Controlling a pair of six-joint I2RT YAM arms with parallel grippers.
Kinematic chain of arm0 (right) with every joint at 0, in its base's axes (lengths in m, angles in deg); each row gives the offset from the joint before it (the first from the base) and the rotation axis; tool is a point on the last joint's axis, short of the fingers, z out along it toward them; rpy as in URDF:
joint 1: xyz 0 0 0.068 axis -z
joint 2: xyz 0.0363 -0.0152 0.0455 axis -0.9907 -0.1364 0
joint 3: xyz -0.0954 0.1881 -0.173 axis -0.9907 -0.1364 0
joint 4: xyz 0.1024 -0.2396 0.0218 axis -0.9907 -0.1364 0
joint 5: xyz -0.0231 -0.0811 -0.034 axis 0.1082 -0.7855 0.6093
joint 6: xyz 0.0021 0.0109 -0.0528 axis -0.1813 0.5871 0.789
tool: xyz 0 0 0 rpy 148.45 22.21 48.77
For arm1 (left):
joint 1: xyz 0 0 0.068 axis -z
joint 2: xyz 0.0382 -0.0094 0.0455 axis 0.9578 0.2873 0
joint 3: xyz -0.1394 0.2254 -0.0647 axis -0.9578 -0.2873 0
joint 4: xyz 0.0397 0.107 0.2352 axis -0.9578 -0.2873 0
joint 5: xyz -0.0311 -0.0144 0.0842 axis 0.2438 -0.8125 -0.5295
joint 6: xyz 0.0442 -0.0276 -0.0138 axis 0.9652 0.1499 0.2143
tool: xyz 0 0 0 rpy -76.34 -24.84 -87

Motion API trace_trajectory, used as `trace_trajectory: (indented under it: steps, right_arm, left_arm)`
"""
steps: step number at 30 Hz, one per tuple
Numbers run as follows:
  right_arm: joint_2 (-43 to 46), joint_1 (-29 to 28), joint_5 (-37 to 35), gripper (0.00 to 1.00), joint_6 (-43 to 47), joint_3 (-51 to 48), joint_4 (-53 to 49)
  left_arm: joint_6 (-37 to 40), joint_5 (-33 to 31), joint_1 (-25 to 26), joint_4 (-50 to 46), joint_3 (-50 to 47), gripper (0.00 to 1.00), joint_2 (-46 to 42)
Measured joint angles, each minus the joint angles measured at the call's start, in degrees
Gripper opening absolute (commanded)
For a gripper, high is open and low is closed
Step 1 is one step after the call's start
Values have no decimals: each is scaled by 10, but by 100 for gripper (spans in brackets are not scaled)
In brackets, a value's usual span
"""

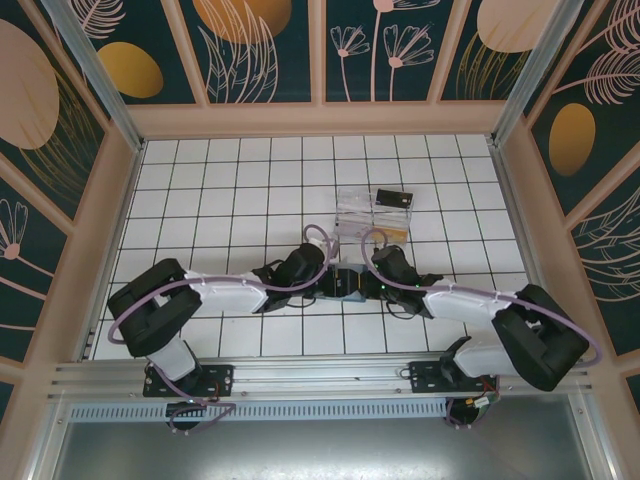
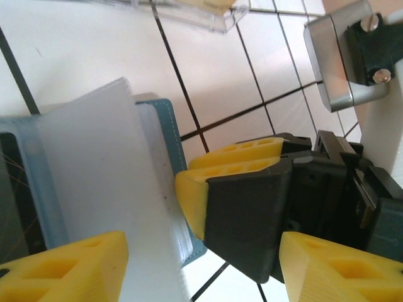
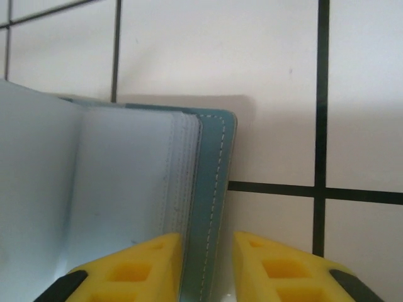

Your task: Take the credit cards out of the card holder

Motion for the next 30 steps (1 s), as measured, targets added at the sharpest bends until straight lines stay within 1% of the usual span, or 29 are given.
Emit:
trace_trajectory:
  steps: [6, 11, 18, 24, 30]
  right_arm:
    - [89, 9, -13, 34, -4, 2, -22]
    - [99, 9, -12, 34, -5, 13, -30]
    - [101, 9, -12, 34, -9, 14, -41]
    - [132, 11, -13, 35, -13, 12, -48]
    - [151, 20, -13, 35, -19, 0, -54]
  left_arm:
    - [2, -21, -6, -2, -25, 65, -29]
    - [2, -30, -13, -4, -45, 64, -31]
    - [0, 6, -14, 26, -32, 63, 16]
    - [-1, 30, -10, 42, 2, 63, 49]
    - [-6, 36, 0, 40, 19, 62, 86]
